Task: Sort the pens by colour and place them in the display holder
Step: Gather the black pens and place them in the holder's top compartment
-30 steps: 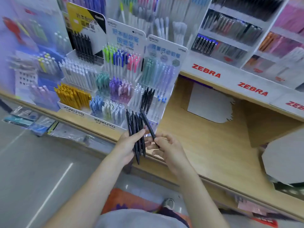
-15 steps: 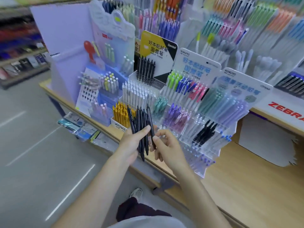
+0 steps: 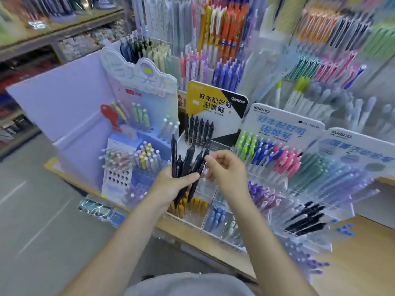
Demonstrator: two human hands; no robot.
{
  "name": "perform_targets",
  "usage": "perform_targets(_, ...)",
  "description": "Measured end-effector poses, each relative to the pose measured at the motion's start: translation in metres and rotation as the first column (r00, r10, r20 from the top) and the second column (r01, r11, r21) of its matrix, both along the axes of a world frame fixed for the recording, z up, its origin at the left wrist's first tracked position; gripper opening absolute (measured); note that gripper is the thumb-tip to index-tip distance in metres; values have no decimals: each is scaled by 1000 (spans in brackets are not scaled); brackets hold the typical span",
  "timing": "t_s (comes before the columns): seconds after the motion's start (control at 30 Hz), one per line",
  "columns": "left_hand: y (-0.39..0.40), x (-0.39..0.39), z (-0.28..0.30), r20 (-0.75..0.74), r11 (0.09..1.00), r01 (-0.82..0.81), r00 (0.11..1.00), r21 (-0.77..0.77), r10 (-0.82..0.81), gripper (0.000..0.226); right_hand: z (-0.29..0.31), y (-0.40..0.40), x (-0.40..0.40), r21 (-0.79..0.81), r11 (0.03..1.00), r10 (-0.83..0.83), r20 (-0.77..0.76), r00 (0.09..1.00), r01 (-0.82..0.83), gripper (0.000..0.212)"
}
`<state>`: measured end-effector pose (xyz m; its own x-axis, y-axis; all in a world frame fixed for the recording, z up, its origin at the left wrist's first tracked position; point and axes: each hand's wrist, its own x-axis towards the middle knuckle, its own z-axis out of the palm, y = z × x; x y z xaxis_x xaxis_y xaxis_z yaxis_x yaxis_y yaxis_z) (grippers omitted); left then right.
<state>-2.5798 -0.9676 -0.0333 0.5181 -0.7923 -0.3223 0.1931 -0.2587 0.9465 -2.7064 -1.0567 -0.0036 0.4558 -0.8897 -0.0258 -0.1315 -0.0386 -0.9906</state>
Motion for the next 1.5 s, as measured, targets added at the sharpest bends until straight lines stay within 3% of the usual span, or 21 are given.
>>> perform_targets(0.27,-43,73,-2,55,967,255,965,5,-255,27,13,-10,46,16,970,-243,21,970,242,12)
perform_targets(0.47,-66,112,6,-123,949,312,942,-37,-314,27,25,-15,61,-28,820,-561,162,812,572,5)
perform_targets(0.6,-63,134,5,-165,928,366,913,-77,-373,23,21,-19,76,-91,739,-641,212,738,668,5)
perform_targets(0.7,-60,147,2,-195,933,350,913,-81,-359,17,13,-26,100,-158,749,-620,175,765,643,14)
perform_targets(0.9,-59,165,-4,-240,942,321,911,-100,-336,20,-9,-40,133,-346,795,-557,-96,825,498,26)
perform_targets(1.03,-57,169,-4,-246,951,298,918,-86,-310,18,-13,-44,138,-411,804,-529,-163,832,430,8)
perform_targets(1.1,-56,171,-5,-244,953,293,921,-81,-304,17,-12,-45,141,-446,803,-516,-189,835,395,10)
perform_targets(1.33,-54,173,-5,-239,952,291,921,-97,-306,20,-22,-50,155,-517,840,-435,-458,775,166,16)
perform_targets(1.43,-51,177,-3,-246,945,305,913,-114,-325,22,-27,-48,155,-490,856,-438,-518,734,165,16)
perform_targets(1.5,-50,178,-3,-231,944,309,916,-116,-328,22,-23,-40,151,-474,853,-458,-480,748,218,15)
